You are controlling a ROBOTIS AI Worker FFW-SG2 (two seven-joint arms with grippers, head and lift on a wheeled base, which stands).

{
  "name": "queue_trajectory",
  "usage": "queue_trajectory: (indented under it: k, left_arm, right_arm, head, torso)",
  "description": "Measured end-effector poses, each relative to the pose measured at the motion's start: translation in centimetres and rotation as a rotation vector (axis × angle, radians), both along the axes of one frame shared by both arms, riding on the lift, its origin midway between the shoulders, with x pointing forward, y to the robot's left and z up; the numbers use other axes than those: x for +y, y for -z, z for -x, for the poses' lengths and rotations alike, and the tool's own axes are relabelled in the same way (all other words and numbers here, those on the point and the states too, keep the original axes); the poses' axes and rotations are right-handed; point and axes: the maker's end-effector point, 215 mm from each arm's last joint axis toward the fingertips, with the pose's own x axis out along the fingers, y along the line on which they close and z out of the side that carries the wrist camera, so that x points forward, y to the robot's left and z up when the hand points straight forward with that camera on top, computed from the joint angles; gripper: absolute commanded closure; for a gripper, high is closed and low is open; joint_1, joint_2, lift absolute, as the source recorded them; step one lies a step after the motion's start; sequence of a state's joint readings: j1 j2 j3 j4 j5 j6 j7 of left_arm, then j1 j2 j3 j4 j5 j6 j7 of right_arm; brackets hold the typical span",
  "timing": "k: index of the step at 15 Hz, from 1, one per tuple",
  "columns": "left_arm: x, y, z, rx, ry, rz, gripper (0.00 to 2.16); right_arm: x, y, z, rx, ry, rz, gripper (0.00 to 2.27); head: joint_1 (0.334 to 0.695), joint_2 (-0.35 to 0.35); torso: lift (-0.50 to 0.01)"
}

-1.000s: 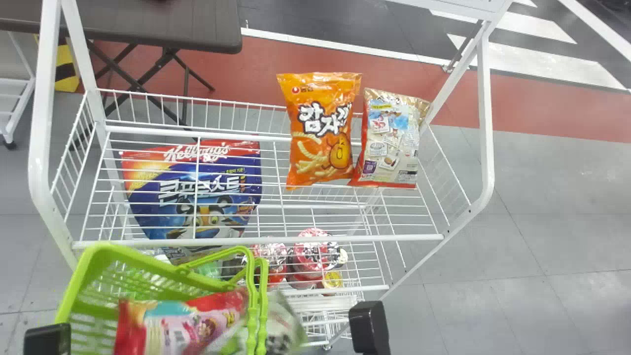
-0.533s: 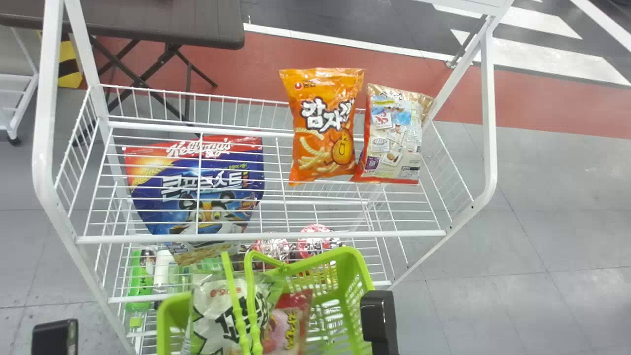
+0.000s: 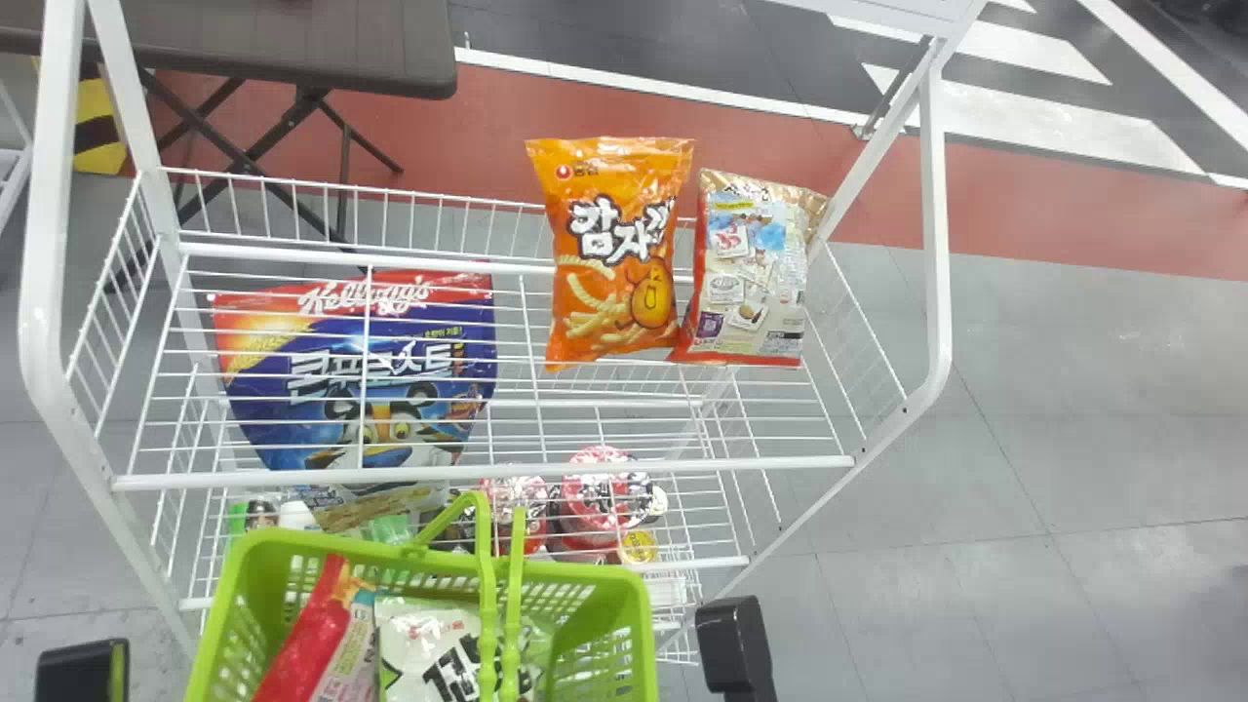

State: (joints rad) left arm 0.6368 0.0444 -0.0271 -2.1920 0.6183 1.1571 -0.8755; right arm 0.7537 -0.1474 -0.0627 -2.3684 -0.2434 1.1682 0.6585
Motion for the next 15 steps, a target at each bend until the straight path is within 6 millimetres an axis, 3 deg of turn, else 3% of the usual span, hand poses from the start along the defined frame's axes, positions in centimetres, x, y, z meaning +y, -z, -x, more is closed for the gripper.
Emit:
queue_trajectory:
  k: [4,7,11,15]
  left_arm:
    - [0.1,0.2,-0.2,0.001,-0.004,-0.004,1.10]
    - [0.1,0.2,-0.3,0.000,-0.005,-0.004,1.10]
    - [0.0,0.3,-0.5,-0.003,-0.003,-0.009,1.10]
    - [0.0,0.6,-0.5,0.002,0.001,-0.011,1.10]
  right_arm:
    - [-1.3,-2.1,-1.8,-0.082,0.022,0.018,0.05]
    - [-4.5,-4.5,-6.9,-0.254,0.113,0.098,0.05]
    - [-10.7,-8.3,-18.3,-0.606,0.297,0.272,0.06]
    - [-12.9,-11.4,-29.7,-0.870,0.427,0.350,0.08]
  head:
    - [0.695,-0.350]
    - [0.695,-0.350]
    - [0.695,-0.350]
    - [0.695,-0.350]
  torso:
    - [0.000]
    - [0.000]
    - [0.000]
    - [0.000]
